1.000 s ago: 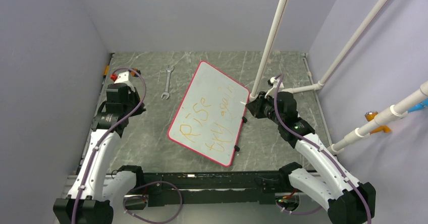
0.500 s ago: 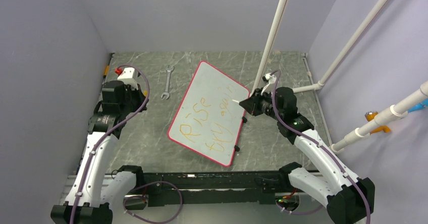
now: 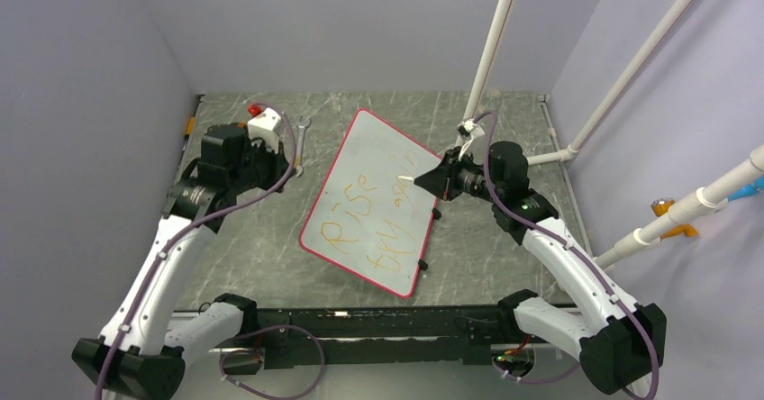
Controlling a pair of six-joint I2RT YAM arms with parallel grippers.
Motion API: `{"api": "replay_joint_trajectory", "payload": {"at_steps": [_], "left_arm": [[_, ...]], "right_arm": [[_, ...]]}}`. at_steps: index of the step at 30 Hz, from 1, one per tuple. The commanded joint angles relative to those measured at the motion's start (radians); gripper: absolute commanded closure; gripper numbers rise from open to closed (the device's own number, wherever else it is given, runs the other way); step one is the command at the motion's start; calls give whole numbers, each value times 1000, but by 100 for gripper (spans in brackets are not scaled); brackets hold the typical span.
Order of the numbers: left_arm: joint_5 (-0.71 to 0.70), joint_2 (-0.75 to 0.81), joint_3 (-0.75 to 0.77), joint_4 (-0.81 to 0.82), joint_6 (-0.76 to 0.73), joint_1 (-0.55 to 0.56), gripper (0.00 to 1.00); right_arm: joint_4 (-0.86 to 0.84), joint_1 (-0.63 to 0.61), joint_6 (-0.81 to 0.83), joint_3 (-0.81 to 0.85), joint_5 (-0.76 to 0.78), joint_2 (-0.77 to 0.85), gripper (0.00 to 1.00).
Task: Write a sentence on the whiteboard
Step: Insert the whiteboard marker without the cap into the pen cap.
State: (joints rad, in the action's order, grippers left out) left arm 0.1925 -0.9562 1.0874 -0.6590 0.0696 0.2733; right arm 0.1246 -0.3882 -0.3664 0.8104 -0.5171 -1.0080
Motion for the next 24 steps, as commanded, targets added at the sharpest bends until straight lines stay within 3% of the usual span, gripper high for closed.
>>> {"api": "replay_joint_trajectory", "payload": {"at_steps": [1,16,19,24], "left_arm": [[172,-80,134,-43,-123,20,100],[403,-225,246,-11,-239,117,100],[531,-275,297,-57,-309,137,100],[574,-350,347,-135,-411,189,100]], "right_arm": [[-69,-7,4,50,-137,3,100],[-112,-11,19,54,-356,30,100],[-133,-12,12,54,-404,39,100],[-137,-15,23,63,-427,51,100]]}}
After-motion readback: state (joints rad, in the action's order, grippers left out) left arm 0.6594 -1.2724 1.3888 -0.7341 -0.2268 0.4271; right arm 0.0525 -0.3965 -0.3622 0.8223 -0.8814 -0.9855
